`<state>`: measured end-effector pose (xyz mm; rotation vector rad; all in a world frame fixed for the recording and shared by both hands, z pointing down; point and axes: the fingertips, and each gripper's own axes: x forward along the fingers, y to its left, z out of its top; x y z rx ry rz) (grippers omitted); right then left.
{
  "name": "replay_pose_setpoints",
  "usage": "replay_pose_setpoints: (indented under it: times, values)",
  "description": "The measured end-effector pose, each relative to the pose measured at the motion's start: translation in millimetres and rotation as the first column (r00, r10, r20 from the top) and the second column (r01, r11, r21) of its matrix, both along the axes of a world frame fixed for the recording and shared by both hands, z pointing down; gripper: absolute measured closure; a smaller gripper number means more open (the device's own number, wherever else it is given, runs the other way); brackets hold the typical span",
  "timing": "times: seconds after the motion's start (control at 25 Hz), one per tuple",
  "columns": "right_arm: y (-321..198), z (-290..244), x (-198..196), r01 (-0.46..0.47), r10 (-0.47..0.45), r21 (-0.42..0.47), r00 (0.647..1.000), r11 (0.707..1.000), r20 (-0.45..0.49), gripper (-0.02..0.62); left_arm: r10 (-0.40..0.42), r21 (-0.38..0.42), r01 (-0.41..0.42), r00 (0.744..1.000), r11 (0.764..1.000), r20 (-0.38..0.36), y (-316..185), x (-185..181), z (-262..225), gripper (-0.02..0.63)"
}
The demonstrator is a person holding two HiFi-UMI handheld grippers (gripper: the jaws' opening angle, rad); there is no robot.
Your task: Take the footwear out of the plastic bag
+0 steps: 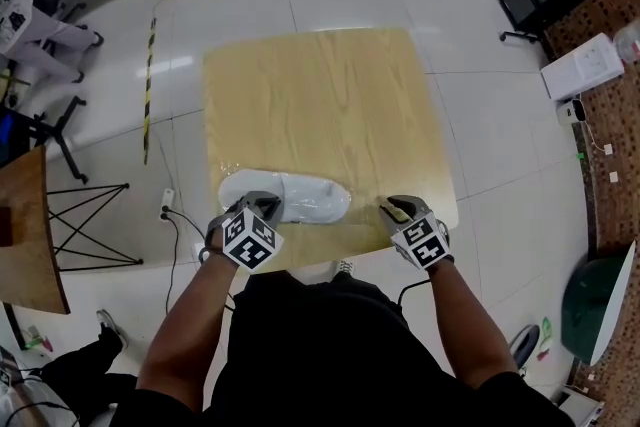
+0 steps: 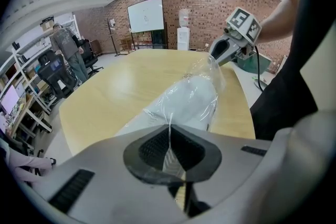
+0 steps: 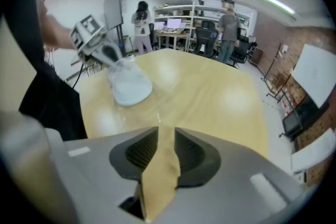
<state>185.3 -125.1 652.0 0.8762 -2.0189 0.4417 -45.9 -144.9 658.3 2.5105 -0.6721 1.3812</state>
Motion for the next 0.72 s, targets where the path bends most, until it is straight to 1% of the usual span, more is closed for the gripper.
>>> replay_pose_setpoints:
  times: [0.04, 0.08, 0.12, 0.2, 0.24, 0.28, 0.32, 0.4, 0.52, 0.6, 0.64, 0.72]
  values:
    - [-14, -3, -9, -0.029, 0.029, -0.003, 0.998, 1.0, 0.051, 0.473, -0.001, -0.001, 0.001, 1.0, 1.0, 0.001, 0, 1, 0, 0.588]
    - [-27, -5, -18, -0.04, 0.04, 0.002, 0.996, 0.999, 0.085, 0.471, 0.001, -0.001, -0.001, 1.0, 1.0, 0.004, 0, 1, 1, 0.588]
    - [-37, -5, -26, -0.037, 0.036, 0.009, 0.994, 0.999, 0.101, 0.471, 0.005, 0.0, -0.005, 1.0, 1.0, 0.009, 1, 2, 2, 0.588]
    - [-51, -2, -41, 0.003, -0.005, 0.014, 0.996, 1.0, 0.093, 0.472, 0.012, 0.0, -0.012, 1.0, 1.0, 0.021, 0, 2, 3, 0.588]
    - [-55, -1, -47, 0.033, -0.034, 0.016, 0.996, 0.999, 0.082, 0.5, 0.012, -0.002, -0.012, 1.0, 1.0, 0.026, 0, 2, 2, 0.588]
    - [-56, -1, -51, 0.062, -0.063, 0.018, 0.995, 0.998, 0.071, 0.551, 0.009, -0.003, -0.009, 1.0, 1.0, 0.03, 0, 2, 2, 0.588]
    - [-55, -1, -52, 0.087, -0.088, 0.018, 0.994, 0.996, 0.058, 0.581, 0.006, -0.004, -0.006, 0.999, 1.0, 0.031, 0, 2, 1, 0.588]
    - [-50, 0, -47, 0.122, -0.122, 0.01, 0.991, 0.992, 0.046, 0.592, 0.002, -0.004, -0.002, 0.999, 1.0, 0.032, 0, 3, 1, 0.588]
    - [-38, 1, -36, 0.15, -0.15, -0.005, 0.987, 0.989, 0.062, 0.592, 0.0, -0.002, 0.0, 1.0, 1.0, 0.028, 0, 3, 2, 0.588]
    - [-33, 2, -22, 0.131, -0.13, -0.01, 0.99, 0.991, 0.062, 0.592, 0.002, -0.001, -0.002, 1.0, 1.0, 0.028, 0, 4, 2, 0.588]
    - [-32, 3, -12, 0.103, -0.102, -0.011, 0.994, 0.995, 0.047, 0.592, 0.003, -0.001, -0.003, 1.0, 1.0, 0.029, -1, 4, 2, 0.588]
    - [-34, 1, 12, 0.005, -0.005, -0.005, 1.0, 1.0, 0.015, 0.593, 0.004, 0.001, -0.004, 1.0, 1.0, 0.025, -2, 4, 1, 0.588]
